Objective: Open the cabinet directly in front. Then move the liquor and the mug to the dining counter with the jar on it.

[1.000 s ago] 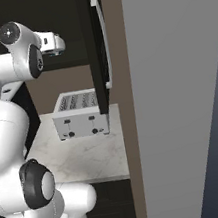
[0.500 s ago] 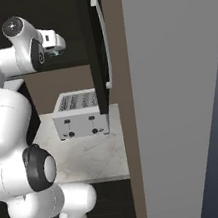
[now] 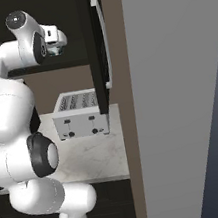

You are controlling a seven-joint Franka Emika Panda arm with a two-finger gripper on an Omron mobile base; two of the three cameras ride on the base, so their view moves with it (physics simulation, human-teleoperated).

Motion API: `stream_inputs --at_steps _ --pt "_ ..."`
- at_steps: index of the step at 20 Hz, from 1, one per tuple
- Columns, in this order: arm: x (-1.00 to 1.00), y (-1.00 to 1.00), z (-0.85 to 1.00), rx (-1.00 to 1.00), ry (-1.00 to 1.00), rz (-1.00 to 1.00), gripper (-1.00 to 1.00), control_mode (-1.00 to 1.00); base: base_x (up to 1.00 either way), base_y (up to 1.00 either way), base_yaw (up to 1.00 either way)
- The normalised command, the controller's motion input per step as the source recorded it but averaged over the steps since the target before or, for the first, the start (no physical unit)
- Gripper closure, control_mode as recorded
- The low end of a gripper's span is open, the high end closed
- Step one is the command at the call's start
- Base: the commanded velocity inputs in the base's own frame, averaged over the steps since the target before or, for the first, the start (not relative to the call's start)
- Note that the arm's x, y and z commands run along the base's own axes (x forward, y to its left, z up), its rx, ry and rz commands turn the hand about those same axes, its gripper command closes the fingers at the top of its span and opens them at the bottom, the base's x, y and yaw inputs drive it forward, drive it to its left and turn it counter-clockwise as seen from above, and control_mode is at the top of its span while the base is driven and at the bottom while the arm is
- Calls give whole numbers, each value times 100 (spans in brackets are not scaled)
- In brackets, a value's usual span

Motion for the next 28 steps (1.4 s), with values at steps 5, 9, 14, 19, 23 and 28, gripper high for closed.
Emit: stream_inputs --at_steps 5,9,14,19,23,28 --pt "6 0 -32 0 -15 2 -100 -100 0 0 0" --pt "0 0 -1 0 -1 0 -100 -100 0 0 0" --pt "3 0 -14 0 -1 0 -100 -100 0 0 0" --pt "16 0 1 0 6 0 -100 -100 0 0 0" --pt "27 0 1 0 10 0 -100 -100 0 0 0" --pt "34 -9 1 4 2 0 -100 -100 0 0 0"
